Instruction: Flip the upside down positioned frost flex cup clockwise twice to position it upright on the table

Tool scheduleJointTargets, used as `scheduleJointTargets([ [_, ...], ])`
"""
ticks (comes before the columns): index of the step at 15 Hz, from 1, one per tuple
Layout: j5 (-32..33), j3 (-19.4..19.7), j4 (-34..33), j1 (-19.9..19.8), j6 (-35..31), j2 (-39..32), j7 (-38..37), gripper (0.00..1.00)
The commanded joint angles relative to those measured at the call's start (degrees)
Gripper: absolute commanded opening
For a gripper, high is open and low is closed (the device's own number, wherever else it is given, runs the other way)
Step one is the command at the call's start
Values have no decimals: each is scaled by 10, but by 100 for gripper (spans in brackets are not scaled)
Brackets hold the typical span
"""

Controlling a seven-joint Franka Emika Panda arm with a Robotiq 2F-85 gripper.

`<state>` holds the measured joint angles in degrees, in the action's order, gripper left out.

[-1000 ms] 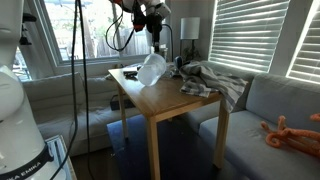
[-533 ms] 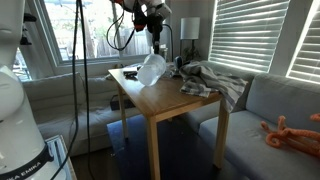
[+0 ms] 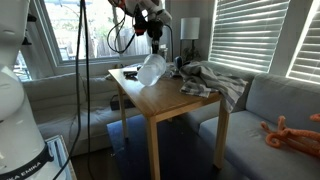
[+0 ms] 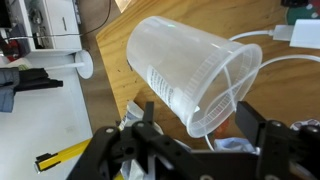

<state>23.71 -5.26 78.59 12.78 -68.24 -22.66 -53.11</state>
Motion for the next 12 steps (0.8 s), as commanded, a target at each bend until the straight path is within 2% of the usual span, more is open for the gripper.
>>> scheduleJointTargets([
  [1,-10,14,-12,11,26,-17,-16,100],
  [3,-9,17,-10,11,36,-21,-23,100],
  [4,-8,18,-10,11,39,-23,-26,75],
  [6,-5,21,-7,12,48,-29,-29,66],
  [12,-4,23,-5,13,61,-34,-33,24],
])
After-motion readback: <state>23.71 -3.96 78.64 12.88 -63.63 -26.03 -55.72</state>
